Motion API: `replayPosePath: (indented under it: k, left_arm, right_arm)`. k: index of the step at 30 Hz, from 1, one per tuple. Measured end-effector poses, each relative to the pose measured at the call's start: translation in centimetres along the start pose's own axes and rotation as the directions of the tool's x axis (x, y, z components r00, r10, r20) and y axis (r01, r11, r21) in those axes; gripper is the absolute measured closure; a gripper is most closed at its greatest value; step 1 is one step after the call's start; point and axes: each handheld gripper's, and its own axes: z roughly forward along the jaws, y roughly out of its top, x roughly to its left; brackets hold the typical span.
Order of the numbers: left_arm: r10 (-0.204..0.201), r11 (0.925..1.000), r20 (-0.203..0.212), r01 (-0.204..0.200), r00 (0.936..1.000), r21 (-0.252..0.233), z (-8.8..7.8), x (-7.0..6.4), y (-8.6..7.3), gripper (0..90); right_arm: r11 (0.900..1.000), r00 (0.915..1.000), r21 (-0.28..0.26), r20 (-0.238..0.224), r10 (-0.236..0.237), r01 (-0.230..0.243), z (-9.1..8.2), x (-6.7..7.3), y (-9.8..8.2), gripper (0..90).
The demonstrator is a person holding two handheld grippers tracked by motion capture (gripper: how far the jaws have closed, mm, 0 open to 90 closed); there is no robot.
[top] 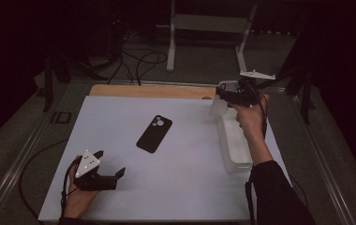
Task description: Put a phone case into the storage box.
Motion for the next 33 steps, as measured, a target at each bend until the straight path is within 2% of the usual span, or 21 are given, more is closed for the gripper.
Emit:
replayPosePath:
  k: [6,15,18,22,33]
  left_arm:
    - [0.002,1.0000,0.003,-0.002,1.0000,0.002,0.1,0.0,0.0,0.1]
    - [0.002,1.0000,0.003,-0.002,1.0000,-0.001,0.0,0.0,0.0,0.1]
    - [0.003,1.0000,0.002,-0.003,1.0000,-0.001,0.0,0.0,0.0,0.2]
    - [0.003,1.0000,0.003,-0.003,1.0000,-0.001,0.0,0.0,0.0,0.1]
    - [0.004,1.0000,0.005,-0.004,1.0000,0.000,0.0,-0.1,0.0,0.2]
  right_arm:
    - [1.000,0.9986,0.009,0.052,0.013,-0.014,0.3,-1.2,0.1,17.1]
    - [1.000,0.9945,0.024,0.105,-0.009,0.007,0.6,-1.9,0.3,17.0]
    - [1.000,0.9933,0.022,0.115,-0.001,-0.001,0.7,-2.2,0.3,17.0]
    - [1.000,0.9891,0.024,0.147,-0.010,0.007,0.8,-2.6,0.5,17.0]
    - [0.998,0.9839,0.065,0.179,-0.012,0.000,1.8,-3.5,-0.3,17.0]
